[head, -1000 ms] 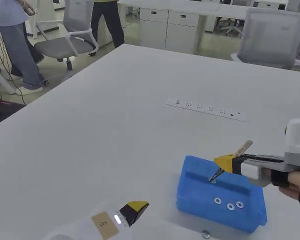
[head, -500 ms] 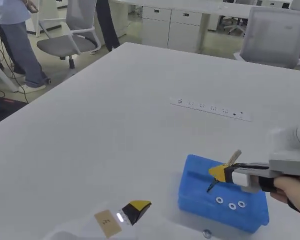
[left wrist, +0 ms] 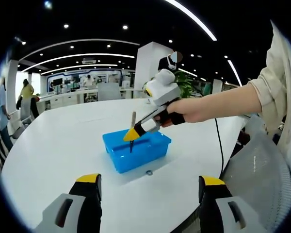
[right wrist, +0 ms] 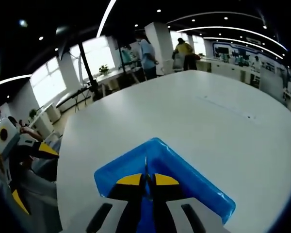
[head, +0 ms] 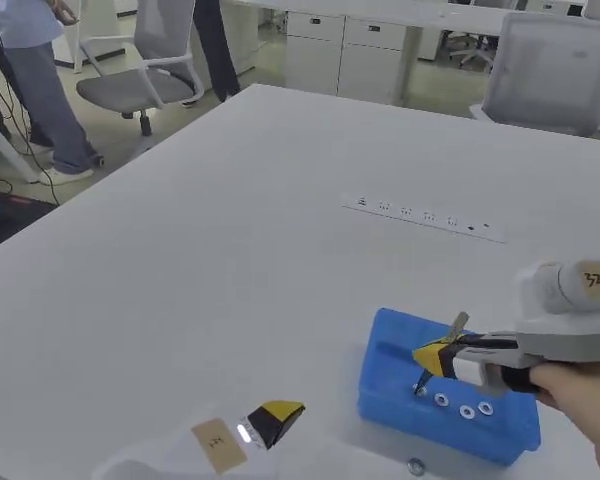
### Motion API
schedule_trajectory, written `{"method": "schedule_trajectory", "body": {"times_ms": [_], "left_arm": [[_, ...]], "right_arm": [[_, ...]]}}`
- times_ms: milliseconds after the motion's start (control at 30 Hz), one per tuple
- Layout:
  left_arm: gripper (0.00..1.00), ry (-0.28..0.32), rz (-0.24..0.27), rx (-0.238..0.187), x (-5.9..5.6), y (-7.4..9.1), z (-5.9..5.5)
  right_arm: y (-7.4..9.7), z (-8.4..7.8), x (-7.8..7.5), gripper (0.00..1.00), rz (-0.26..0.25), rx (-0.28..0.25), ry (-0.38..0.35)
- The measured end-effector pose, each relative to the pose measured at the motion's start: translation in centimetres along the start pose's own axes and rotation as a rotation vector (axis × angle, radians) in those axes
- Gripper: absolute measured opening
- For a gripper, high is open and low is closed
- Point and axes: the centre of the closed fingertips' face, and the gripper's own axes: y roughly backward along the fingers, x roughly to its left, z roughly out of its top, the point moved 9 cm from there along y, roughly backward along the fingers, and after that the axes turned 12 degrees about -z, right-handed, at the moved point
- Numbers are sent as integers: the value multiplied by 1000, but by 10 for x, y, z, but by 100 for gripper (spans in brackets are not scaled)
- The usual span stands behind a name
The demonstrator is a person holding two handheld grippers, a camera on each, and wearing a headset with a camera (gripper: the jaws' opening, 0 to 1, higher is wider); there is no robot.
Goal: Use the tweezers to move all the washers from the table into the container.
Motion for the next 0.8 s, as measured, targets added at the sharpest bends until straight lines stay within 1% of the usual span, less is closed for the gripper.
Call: {"method": "schedule_trajectory", "body": {"times_ms": [167, 367, 467, 533, 667, 733, 800], "left_arm": [[83, -2, -3, 2, 0, 0, 0], [83, -4, -10, 6, -1, -1, 0], [83, -4, -15, 7, -2, -1, 0], [83, -7, -16, 10, -2, -1, -1], [83, -7, -19, 13, -3, -1, -1], [83, -7, -22, 13, -3, -2, -1], [83, -7, -22, 14, -3, -2, -1]], "right_arm": [[10, 6, 2, 4, -10, -52, 9], [30, 16, 6, 4, -15, -146, 23], [38, 19, 7, 4, -5, -193, 29], [42, 19, 11, 4, 11, -210, 28], [52, 16, 24, 4, 53, -244, 19], [55, 12, 30, 4, 79, -243, 12], [56, 5, 37, 4, 107, -232, -1]]}}
